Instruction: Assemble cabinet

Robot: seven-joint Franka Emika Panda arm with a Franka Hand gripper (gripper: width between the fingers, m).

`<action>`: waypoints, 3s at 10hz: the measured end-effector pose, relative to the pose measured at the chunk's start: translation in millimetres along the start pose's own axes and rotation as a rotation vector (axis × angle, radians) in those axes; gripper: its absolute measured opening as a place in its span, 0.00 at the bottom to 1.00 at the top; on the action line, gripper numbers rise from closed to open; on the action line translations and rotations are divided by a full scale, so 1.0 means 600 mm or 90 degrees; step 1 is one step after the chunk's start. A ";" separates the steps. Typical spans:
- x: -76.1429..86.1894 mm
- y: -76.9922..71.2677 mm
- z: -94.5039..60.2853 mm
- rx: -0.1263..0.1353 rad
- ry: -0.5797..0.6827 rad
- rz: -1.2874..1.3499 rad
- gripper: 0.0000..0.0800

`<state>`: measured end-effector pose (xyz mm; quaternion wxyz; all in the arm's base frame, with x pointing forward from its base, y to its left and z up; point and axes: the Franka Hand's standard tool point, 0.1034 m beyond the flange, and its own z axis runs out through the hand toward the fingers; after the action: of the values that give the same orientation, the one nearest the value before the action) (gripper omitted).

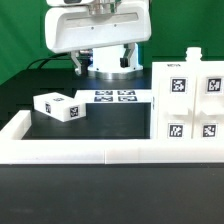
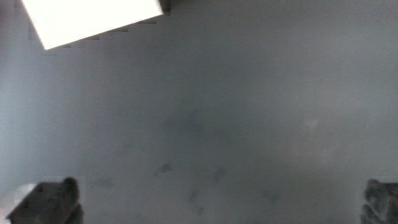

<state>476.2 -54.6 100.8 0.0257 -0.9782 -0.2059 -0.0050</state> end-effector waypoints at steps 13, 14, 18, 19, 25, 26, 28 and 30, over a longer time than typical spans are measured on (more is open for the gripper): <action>-0.156 0.118 0.117 -0.031 0.002 -0.163 1.00; -0.158 0.116 0.122 -0.032 0.001 -0.161 1.00; -0.175 0.109 0.146 -0.018 -0.012 -0.158 1.00; -0.178 0.110 0.148 -0.017 -0.013 -0.155 1.00; -0.176 0.109 0.146 -0.018 -0.012 -0.151 0.70; -0.175 0.106 0.143 -0.013 -0.014 -0.151 0.70; -0.149 0.090 0.101 -0.007 -0.006 -0.141 0.70; -0.111 0.055 0.047 0.002 0.002 -0.112 0.70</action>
Offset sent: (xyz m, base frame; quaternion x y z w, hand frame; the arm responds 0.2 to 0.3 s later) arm -0.0262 -0.0364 -0.0202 0.0266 0.0191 -0.0737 0.9967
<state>428.2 -110.0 69.7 0.0272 -0.9564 -0.2907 -0.0084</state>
